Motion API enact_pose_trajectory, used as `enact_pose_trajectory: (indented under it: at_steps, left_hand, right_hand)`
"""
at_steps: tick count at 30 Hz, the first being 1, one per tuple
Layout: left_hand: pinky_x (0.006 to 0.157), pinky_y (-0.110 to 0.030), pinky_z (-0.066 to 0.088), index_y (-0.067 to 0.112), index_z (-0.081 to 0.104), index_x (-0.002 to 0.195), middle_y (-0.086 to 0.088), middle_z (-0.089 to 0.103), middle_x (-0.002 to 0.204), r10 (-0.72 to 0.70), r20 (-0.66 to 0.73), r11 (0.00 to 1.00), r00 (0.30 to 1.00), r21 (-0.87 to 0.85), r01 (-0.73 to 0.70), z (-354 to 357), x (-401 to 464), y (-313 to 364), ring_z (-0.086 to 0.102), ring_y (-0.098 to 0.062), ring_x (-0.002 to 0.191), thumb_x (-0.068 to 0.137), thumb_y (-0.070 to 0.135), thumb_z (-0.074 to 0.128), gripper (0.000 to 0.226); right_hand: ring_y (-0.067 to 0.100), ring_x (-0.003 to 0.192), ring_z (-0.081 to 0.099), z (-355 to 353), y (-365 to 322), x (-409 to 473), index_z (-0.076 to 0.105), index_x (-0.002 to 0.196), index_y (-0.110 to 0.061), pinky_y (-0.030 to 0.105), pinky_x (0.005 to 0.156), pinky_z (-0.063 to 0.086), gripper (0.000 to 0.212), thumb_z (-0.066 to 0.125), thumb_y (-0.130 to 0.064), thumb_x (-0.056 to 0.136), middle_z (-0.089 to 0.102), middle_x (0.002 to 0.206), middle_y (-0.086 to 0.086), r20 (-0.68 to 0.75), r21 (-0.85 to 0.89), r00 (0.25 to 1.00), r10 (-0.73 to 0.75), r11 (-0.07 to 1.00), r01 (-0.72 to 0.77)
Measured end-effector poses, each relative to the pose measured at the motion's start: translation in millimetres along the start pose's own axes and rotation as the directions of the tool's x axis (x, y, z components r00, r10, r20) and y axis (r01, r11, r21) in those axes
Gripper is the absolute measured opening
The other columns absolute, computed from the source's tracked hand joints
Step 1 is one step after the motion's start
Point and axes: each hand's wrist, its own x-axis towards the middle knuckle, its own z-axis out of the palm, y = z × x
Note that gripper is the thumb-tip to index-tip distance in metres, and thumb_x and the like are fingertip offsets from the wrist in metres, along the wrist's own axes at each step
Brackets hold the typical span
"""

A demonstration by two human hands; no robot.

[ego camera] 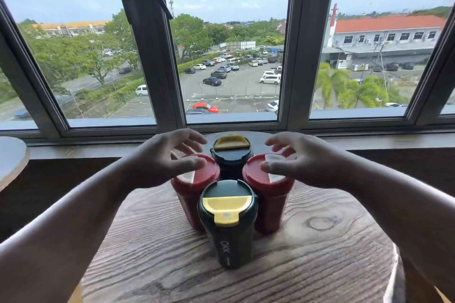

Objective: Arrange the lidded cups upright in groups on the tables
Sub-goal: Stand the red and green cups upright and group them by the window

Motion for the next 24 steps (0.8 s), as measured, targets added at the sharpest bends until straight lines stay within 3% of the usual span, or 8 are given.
enact_pose_trajectory:
  at_steps: [2,4,8,12,18,22,24]
  left_hand:
    - [0.091,-0.024,0.049,0.042,0.06,0.123,0.024,0.064,0.12,0.004,0.058,1.0,0.998,-0.003,-0.004,-0.1,-16.9,-8.9,0.059,0.003,0.113,0.06,0.07,0.074,0.07]
    - [0.098,-0.023,0.046,0.043,0.056,0.13,0.025,0.059,0.13,0.028,0.074,1.0,0.997,-0.001,-0.028,2.3,-24.9,-14.9,0.054,0.004,0.122,0.057,0.068,0.08,0.081]
    - [0.096,-0.013,0.047,0.042,0.053,0.132,0.018,0.06,0.132,0.031,0.028,0.99,0.999,-0.138,-0.027,10.8,-26.8,-20.5,0.055,0.003,0.123,0.053,0.051,0.089,0.087]
    - [0.092,-0.014,0.05,0.041,0.051,0.133,0.013,0.061,0.13,0.023,-0.037,0.99,0.999,-0.138,-0.028,14.9,-28.9,-24.1,0.057,0.001,0.12,0.052,0.052,0.09,0.091]
    - [0.094,-0.019,0.047,0.048,0.05,0.131,0.017,0.06,0.129,0.018,-0.009,0.995,1.0,-0.097,-0.019,9.4,-26.3,-17.2,0.055,0.002,0.121,0.06,0.06,0.079,0.077]
    - [0.088,-0.024,0.05,0.039,0.059,0.123,0.019,0.063,0.118,-0.004,-0.104,0.999,0.995,-0.043,-0.001,6.8,1.6,1.0,0.059,0.003,0.11,0.07,0.059,0.072,0.058]
    - [0.088,-0.025,0.052,0.033,0.06,0.124,0.019,0.061,0.115,0.014,-0.07,0.998,0.997,0.059,-0.01,9.6,21.6,12.5,0.059,0.002,0.106,0.079,0.048,0.077,0.05]
  right_hand:
    - [0.007,0.116,0.055,-0.8,3.8,-13.5,0.049,0.139,-0.033,0.032,0.103,0.044,0.098,0.071,-0.078,0.055,0.056,0.13,-0.014,0.053,-0.072,0.998,0.021,0.997,-0.017]
    - [0.006,0.122,0.053,-0.7,5.9,-18.7,0.043,0.144,-0.034,0.032,0.107,0.043,0.112,0.073,-0.078,0.045,0.054,0.137,-0.015,0.091,-0.07,0.996,0.024,0.997,-0.018]
    - [0.005,0.117,0.058,2.4,8.8,-16.6,0.046,0.142,-0.034,0.033,0.105,0.046,0.106,0.082,-0.067,0.048,0.06,0.133,-0.013,0.068,-0.039,0.998,-0.005,0.999,0.008]
    - [0.002,0.107,0.063,2.1,13.3,-13.7,0.051,0.137,-0.036,0.034,0.101,0.049,0.105,0.079,-0.069,0.041,0.065,0.119,-0.016,0.062,0.021,0.998,-0.011,1.0,0.01]
    - [0.003,0.105,0.064,4.6,17.4,-14.0,0.047,0.138,-0.038,0.033,0.101,0.05,0.105,0.081,-0.065,0.043,0.064,0.122,-0.014,0.08,0.096,0.997,-0.021,0.995,0.013]
    - [0.004,0.121,0.055,7.2,17.8,-12.2,0.043,0.142,-0.04,0.032,0.108,0.044,0.108,0.078,-0.072,0.044,0.055,0.137,-0.014,0.065,0.105,0.998,-0.019,0.994,0.012]
    - [0.005,0.125,0.051,7.7,16.1,-11.1,0.044,0.142,-0.038,0.032,0.11,0.041,0.109,0.076,-0.072,0.043,0.054,0.139,-0.014,0.065,0.079,0.998,-0.02,0.997,0.015]
